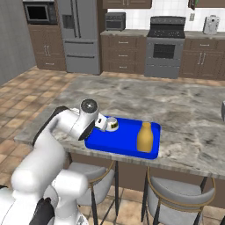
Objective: There is a tray on the dining counter. Grab the cup, mug, and pitcher and place them on the tray. The pitcher may be placed next to the tray if it cannot fit the tray.
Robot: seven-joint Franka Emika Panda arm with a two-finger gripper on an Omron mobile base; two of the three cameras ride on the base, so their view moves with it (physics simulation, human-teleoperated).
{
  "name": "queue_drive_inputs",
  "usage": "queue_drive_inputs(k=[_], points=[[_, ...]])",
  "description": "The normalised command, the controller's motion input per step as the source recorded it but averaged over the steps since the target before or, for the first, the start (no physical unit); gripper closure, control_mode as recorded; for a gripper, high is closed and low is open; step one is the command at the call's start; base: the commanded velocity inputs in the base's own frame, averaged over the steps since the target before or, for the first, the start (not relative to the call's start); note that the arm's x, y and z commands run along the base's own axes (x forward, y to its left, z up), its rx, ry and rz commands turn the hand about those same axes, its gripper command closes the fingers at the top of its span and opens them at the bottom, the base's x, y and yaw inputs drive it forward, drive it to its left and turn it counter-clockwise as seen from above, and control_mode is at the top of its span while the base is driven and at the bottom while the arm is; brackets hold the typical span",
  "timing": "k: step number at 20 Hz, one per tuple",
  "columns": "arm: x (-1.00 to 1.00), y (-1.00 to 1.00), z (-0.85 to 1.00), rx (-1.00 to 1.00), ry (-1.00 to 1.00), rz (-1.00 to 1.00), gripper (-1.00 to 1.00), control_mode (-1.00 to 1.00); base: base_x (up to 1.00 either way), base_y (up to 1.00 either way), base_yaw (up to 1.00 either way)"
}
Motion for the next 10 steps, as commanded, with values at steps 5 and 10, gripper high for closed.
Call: queue_drive_inputs(k=[5, 10], points=[[-0.46, 0.0, 0.15, -0.11, -0.05, 0.02, -1.0, -1.0, 0.0, 0.0, 0.0], [-0.37, 0.0, 0.2, -0.01, 0.03, 0.0, -1.0, -1.0, 0.0, 0.0, 0.0]])
